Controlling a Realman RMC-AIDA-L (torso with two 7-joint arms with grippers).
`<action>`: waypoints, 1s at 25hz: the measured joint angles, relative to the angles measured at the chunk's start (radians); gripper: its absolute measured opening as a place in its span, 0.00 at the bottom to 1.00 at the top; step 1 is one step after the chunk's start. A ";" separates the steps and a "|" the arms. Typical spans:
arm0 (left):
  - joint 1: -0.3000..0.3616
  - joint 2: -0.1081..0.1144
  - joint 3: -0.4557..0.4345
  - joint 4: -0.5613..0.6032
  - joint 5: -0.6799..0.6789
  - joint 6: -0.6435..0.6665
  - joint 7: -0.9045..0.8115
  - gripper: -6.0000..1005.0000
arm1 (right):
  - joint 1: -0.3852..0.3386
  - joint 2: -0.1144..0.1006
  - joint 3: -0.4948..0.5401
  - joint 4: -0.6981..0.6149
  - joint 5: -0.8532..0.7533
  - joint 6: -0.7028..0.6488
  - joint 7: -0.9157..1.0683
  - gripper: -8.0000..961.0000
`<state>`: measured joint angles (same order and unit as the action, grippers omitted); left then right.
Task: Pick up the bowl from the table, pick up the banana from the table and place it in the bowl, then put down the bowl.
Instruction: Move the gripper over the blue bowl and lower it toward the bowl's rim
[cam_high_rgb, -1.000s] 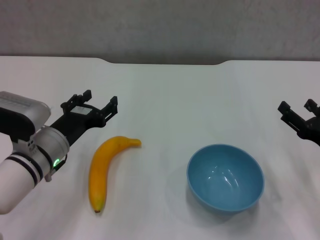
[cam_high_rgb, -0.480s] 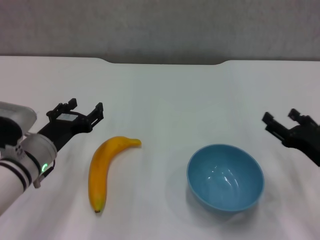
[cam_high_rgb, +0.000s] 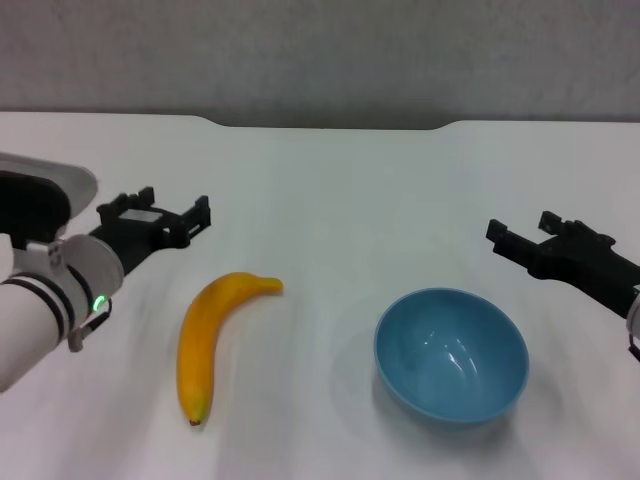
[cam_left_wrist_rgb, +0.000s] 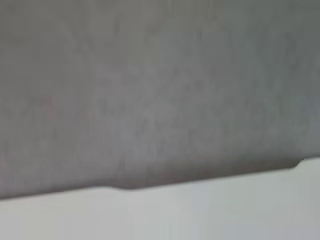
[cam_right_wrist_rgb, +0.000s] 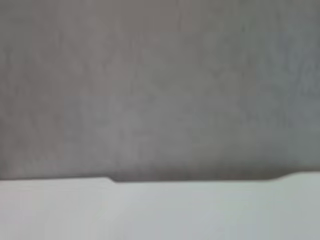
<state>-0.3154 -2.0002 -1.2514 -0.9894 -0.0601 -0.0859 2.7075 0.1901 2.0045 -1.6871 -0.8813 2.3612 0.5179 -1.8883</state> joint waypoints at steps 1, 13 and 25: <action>-0.006 -0.002 0.003 -0.004 0.000 0.025 0.000 0.77 | -0.006 0.000 0.006 -0.026 -0.073 -0.011 0.078 0.91; -0.019 -0.027 -0.001 0.118 0.000 -0.059 0.003 0.77 | 0.104 0.001 0.258 -0.278 -1.196 0.247 1.100 0.91; -0.009 -0.029 -0.012 0.163 -0.001 -0.131 0.007 0.77 | 0.412 0.005 0.356 0.009 -1.494 0.523 1.290 0.91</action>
<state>-0.3241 -2.0292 -1.2632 -0.8264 -0.0615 -0.2172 2.7142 0.6022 2.0097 -1.3309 -0.8726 0.8669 1.0406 -0.5981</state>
